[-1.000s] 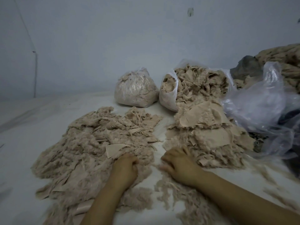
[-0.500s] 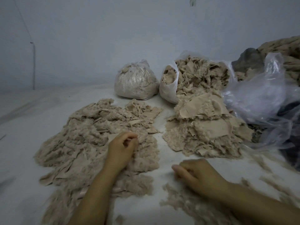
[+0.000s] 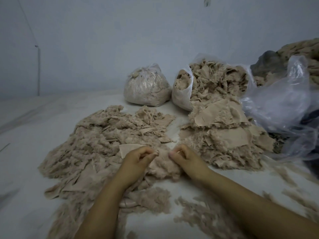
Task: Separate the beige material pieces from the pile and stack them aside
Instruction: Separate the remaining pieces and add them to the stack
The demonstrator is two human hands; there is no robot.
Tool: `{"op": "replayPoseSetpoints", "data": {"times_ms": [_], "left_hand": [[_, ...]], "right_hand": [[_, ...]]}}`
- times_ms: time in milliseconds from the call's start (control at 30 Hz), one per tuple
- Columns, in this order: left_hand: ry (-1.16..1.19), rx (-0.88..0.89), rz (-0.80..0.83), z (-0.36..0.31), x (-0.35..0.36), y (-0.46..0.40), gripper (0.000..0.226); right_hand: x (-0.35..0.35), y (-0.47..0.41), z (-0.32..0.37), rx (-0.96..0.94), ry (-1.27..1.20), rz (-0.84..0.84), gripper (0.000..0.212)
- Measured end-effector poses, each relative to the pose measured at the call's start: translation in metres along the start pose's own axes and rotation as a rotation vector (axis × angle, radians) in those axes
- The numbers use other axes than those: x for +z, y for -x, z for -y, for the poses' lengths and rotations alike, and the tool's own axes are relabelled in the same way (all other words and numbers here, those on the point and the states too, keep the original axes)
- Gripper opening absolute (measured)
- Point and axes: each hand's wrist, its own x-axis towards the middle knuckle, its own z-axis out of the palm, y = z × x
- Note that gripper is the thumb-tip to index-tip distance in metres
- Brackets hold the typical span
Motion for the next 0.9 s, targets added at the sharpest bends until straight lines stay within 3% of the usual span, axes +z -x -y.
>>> {"op": "replayPoseSetpoints", "data": {"times_ms": [67,133,200,400,500,600,700,733,833,900], "left_hand": [[-0.022,0.025,0.060,-0.001,0.005,-0.001,0.022],[-0.043,0.035,0.077,0.001,0.009,0.000,0.020],[-0.019,0.008,0.038,0.003,0.010,0.000,0.021],[-0.022,-0.013,-0.031,0.008,0.011,-0.001,0.028],[-0.204,-0.019,-0.087,0.013,0.010,-0.003,0.029],[-0.361,-0.069,-0.110,0.019,0.005,-0.002,0.025],[-0.397,-0.054,-0.082,0.011,0.005,0.001,0.030],[-0.340,-0.047,-0.068,0.005,0.007,0.002,0.037],[0.140,-0.157,0.027,-0.017,0.017,0.010,0.048],[0.369,-0.238,0.125,-0.024,0.027,0.013,0.038]], "right_hand": [[0.005,0.004,0.000,-0.020,0.037,0.099,0.029],[0.010,0.002,-0.001,-0.063,0.009,-0.034,0.012],[0.010,-0.001,-0.005,0.009,-0.093,-0.188,0.034],[0.011,0.004,-0.005,0.262,-0.340,-0.235,0.034],[0.013,0.004,0.000,0.279,-0.513,-0.325,0.026],[0.007,0.002,0.008,0.267,-0.621,-0.461,0.034],[0.002,0.003,0.013,0.217,-0.686,-0.428,0.034],[0.002,0.004,0.016,0.206,-0.698,-0.411,0.031],[0.008,0.006,0.016,0.208,-0.703,-0.354,0.028],[0.016,0.011,0.016,0.246,-0.708,-0.272,0.031]]}}
